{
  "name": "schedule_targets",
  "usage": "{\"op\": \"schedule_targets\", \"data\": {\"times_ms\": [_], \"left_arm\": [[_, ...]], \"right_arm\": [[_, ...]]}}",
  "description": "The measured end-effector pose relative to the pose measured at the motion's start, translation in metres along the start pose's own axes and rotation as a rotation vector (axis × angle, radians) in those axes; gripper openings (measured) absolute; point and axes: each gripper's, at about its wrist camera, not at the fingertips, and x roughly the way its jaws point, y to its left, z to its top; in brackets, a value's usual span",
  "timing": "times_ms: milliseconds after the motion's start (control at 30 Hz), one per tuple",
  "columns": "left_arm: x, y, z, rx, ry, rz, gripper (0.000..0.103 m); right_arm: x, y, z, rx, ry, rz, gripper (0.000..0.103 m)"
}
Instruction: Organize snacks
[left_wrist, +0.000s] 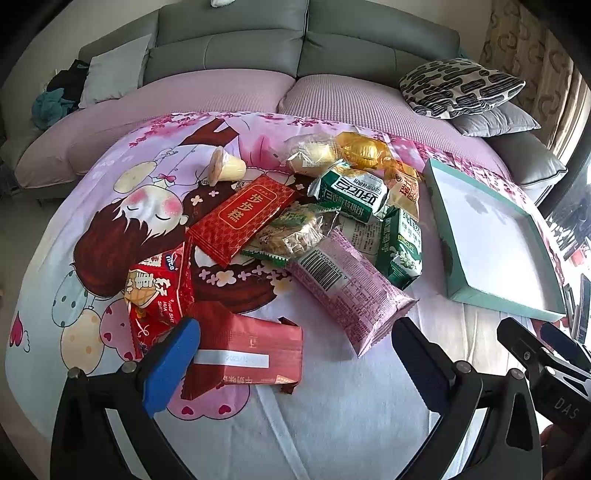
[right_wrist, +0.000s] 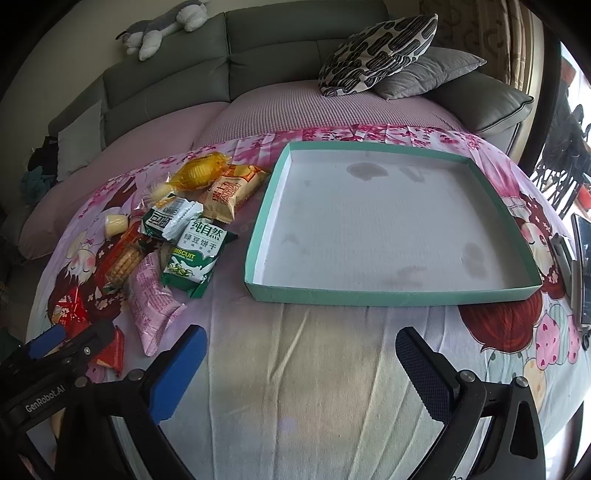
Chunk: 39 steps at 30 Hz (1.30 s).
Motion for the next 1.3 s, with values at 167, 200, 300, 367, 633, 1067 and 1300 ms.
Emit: {"op": "schedule_targets", "data": {"times_ms": [167, 200, 300, 367, 633, 1067, 1300], "left_arm": [[0.0010, -0.0004, -0.0001, 0.000, 0.005, 0.003, 0.103], [0.0015, -0.0001, -0.0003, -0.001, 0.006, 0.005, 0.103], [0.0022, 0.0012, -0.0009, -0.005, 0.006, 0.007, 0.103], [0.0024, 0.0021, -0.0011, -0.007, 0.007, 0.007, 0.103], [0.0024, 0.0050, -0.0004, -0.023, 0.007, 0.003, 0.103], [0.0040, 0.0085, -0.0001, -0.047, 0.016, 0.004, 0.103], [0.0039, 0.0084, -0.0001, -0.047, 0.017, 0.005, 0.103]], "right_arm": [[0.0010, 0.0000, 0.0003, -0.001, 0.006, -0.002, 0.103], [0.0014, -0.0001, 0.0003, -0.001, 0.008, -0.003, 0.103], [0.0013, -0.0007, 0.0006, -0.001, 0.008, -0.004, 0.103], [0.0013, -0.0008, 0.0006, -0.002, 0.008, -0.004, 0.103], [0.0012, -0.0009, 0.0006, -0.001, 0.009, -0.007, 0.103], [0.0015, -0.0008, 0.0006, 0.000, 0.008, -0.006, 0.103], [0.0016, -0.0009, 0.0005, 0.000, 0.009, -0.007, 0.103]]}}
